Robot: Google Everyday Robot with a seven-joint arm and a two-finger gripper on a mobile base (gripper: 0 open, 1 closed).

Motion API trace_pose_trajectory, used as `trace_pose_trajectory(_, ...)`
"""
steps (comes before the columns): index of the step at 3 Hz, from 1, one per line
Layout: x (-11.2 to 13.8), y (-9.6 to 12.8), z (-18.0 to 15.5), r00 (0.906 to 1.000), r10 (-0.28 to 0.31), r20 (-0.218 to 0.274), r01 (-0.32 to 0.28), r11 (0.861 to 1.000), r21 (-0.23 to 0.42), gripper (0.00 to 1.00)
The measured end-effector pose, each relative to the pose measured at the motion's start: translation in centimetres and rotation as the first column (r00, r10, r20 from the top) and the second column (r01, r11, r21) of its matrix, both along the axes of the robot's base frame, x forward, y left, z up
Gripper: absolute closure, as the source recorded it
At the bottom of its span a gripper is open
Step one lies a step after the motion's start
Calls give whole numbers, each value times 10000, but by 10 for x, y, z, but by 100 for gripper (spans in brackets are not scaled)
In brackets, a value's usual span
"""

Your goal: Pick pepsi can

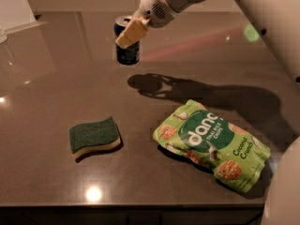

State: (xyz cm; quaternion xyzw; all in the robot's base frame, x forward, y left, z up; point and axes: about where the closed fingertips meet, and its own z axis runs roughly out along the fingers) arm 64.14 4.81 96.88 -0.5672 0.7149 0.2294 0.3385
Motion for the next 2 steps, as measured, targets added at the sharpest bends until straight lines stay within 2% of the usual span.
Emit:
trace_pose_trajectory(1,-17,3,45,9956,806,487,-808,9967,19,100)
trace_pose_trajectory(2,-31,7,83,9828,1583,951,-1590,9873,-5,100)
